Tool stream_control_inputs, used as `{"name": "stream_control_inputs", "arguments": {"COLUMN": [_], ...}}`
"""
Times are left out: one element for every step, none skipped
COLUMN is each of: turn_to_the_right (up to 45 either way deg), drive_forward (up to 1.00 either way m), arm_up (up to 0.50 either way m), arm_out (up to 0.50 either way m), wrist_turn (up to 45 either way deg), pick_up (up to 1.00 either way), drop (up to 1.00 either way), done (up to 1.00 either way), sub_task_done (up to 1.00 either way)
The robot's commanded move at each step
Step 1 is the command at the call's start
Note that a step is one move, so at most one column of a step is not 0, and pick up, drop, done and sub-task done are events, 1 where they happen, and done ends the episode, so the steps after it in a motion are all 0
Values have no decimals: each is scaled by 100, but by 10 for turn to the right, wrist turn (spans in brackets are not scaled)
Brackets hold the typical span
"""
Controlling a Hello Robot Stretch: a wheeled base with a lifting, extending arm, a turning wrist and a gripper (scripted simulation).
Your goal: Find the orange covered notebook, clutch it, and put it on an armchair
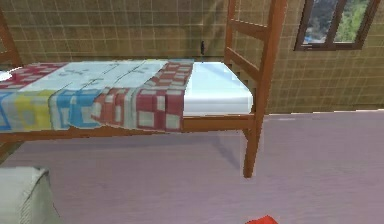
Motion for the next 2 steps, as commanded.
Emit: {"name": "stream_control_inputs", "arguments": {"turn_to_the_right": [-30, -450], "drive_forward": [0, 0], "arm_up": [0, 0], "arm_out": [0, 0], "wrist_turn": [0, 0], "pick_up": [0, 0], "drop": [0, 0], "done": [0, 0], "sub_task_done": [0, 0]}}
